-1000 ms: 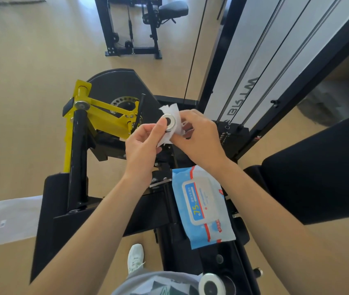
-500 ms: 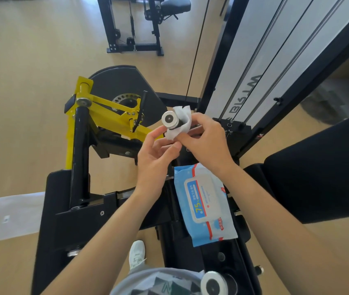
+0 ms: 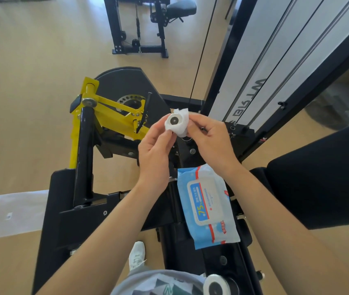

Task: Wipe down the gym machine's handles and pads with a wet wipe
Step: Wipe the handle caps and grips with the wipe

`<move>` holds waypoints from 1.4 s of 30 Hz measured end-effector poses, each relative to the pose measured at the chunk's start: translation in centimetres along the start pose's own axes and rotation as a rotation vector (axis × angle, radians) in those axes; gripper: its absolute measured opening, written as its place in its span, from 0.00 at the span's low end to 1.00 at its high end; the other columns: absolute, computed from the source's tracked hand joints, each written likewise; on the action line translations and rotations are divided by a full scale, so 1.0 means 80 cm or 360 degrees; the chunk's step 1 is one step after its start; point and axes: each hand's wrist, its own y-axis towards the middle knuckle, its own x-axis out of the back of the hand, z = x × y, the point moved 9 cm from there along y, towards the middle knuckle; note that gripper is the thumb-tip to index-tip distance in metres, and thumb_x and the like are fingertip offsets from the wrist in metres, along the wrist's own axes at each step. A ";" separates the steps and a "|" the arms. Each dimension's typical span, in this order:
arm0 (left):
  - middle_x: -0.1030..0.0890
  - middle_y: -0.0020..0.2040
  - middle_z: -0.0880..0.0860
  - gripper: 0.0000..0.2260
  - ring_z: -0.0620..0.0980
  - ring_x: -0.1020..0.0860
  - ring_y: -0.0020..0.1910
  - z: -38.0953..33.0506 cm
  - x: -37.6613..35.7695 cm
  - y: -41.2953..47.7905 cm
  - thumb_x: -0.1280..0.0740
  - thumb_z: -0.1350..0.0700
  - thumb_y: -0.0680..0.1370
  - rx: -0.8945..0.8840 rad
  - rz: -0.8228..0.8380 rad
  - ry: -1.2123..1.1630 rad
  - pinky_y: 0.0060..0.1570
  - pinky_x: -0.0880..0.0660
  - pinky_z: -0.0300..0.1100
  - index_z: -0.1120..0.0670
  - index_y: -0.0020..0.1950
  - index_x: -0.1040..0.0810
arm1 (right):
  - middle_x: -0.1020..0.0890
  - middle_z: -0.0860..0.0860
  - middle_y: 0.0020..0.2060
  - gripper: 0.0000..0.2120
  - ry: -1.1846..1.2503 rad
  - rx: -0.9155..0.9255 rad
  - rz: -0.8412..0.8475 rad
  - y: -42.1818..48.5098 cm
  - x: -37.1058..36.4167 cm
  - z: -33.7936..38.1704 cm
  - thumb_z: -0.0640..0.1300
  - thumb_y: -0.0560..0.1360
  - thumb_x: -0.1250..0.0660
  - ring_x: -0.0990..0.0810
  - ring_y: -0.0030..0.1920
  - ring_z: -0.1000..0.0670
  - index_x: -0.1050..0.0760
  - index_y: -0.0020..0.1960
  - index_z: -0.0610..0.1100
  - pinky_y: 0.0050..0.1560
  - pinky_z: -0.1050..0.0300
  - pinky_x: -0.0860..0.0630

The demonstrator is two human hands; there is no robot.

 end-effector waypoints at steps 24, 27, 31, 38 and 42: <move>0.15 0.56 0.48 0.11 0.46 0.18 0.59 0.030 -0.003 0.015 0.32 0.56 0.83 0.0029 0.0224 0.0508 0.62 0.20 0.47 0.53 0.64 0.19 | 0.15 0.52 0.55 0.13 -0.0163 -0.0174 -0.0002 0.001 0.006 -0.059 0.43 0.80 0.30 0.18 0.53 0.56 0.19 0.64 0.46 0.49 0.72 0.23; 0.15 0.51 0.50 0.08 0.50 0.16 0.55 0.021 0.011 0.006 0.28 0.55 0.80 0.0043 0.0055 0.0415 0.55 0.17 0.46 0.56 0.57 0.18 | 0.16 0.54 0.50 0.09 -0.0125 -0.0145 -0.0118 -0.003 0.014 -0.048 0.44 0.78 0.27 0.18 0.48 0.60 0.18 0.58 0.46 0.45 0.77 0.26; 0.15 0.52 0.52 0.08 0.54 0.16 0.56 -0.017 0.016 -0.012 0.28 0.53 0.77 -0.0079 0.0120 0.0152 0.45 0.18 0.40 0.55 0.52 0.20 | 0.16 0.53 0.55 0.08 0.0000 -0.0013 -0.0091 -0.010 0.024 -0.008 0.40 0.77 0.26 0.18 0.54 0.57 0.18 0.55 0.43 0.50 0.67 0.20; 0.16 0.49 0.49 0.04 0.52 0.17 0.54 -0.121 0.002 0.008 0.28 0.54 0.77 -0.0490 0.0207 -0.0024 0.54 0.19 0.46 0.48 0.50 0.19 | 0.16 0.48 0.51 0.08 0.0277 0.0274 -0.0151 0.010 0.048 0.086 0.32 0.74 0.26 0.16 0.56 0.51 0.23 0.49 0.38 0.46 0.53 0.15; 0.18 0.51 0.55 0.03 0.54 0.18 0.55 -0.119 -0.001 0.035 0.29 0.59 0.80 -0.0536 0.0235 0.0113 0.60 0.21 0.52 0.54 0.53 0.21 | 0.17 0.49 0.49 0.12 0.0222 0.0303 -0.0274 0.031 0.050 0.084 0.32 0.73 0.25 0.15 0.53 0.53 0.25 0.51 0.41 0.49 0.60 0.17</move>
